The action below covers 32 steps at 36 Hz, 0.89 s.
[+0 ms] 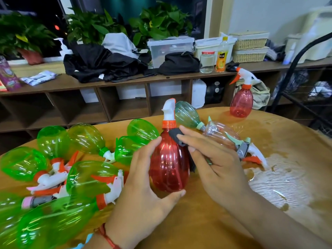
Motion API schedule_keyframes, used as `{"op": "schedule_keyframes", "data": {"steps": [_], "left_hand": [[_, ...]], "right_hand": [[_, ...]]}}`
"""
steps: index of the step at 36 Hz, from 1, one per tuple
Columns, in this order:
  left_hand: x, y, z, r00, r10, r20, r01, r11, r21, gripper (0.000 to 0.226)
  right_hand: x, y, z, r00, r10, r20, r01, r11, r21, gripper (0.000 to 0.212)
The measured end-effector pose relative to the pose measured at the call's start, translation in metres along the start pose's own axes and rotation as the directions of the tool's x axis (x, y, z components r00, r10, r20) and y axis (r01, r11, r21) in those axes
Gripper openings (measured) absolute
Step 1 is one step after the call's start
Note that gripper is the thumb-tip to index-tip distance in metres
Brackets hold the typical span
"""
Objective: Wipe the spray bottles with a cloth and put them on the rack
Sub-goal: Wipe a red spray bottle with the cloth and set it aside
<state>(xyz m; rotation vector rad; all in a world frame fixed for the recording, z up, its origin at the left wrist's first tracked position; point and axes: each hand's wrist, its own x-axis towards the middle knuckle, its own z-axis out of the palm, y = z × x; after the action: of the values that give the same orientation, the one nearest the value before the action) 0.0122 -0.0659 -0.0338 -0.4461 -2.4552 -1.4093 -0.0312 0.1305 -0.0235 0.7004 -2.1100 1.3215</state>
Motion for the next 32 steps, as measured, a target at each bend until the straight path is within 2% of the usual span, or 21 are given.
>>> {"op": "schedule_keyframes", "data": {"steps": [5,10,13,16,21,25,29,32], "left_hand": [[-0.001,0.000,-0.001,0.999,0.019,-0.049,-0.019,1.000,0.016,0.119],[0.006,-0.002,-0.005,0.989,-0.061,-0.136,0.029,0.974,-0.225,0.113],[0.009,-0.004,-0.007,0.985,-0.088,-0.150,0.040,0.954,-0.299,0.111],[0.008,-0.005,-0.006,0.990,-0.075,-0.123,0.042,0.967,-0.252,0.114],[0.005,-0.008,-0.009,0.999,0.002,-0.050,-0.004,1.000,-0.029,0.119],[0.004,-0.005,-0.006,0.998,0.066,-0.008,-0.066,0.996,0.065,0.117],[0.002,-0.004,-0.005,0.999,0.044,0.012,-0.044,0.998,0.046,0.118],[0.004,-0.004,-0.005,0.999,-0.033,-0.014,0.032,0.997,-0.063,0.122]], "right_hand": [[-0.004,-0.004,0.003,0.998,-0.032,0.058,0.031,0.999,0.006,0.042],[-0.006,-0.003,0.007,0.977,-0.129,0.168,0.134,0.991,-0.016,0.041],[-0.007,-0.001,0.007,0.966,-0.132,0.221,0.141,0.990,-0.022,0.040],[-0.006,-0.001,0.005,0.973,-0.095,0.208,0.096,0.995,0.005,0.039],[-0.002,-0.001,0.004,0.992,-0.015,0.129,0.009,0.999,0.046,0.038],[0.000,0.000,0.003,0.996,0.032,0.082,-0.037,0.997,0.060,0.041],[0.001,-0.002,0.003,0.995,0.057,0.080,-0.065,0.993,0.100,0.040],[-0.001,-0.004,0.005,0.990,0.036,0.135,-0.048,0.995,0.087,0.041]]}}
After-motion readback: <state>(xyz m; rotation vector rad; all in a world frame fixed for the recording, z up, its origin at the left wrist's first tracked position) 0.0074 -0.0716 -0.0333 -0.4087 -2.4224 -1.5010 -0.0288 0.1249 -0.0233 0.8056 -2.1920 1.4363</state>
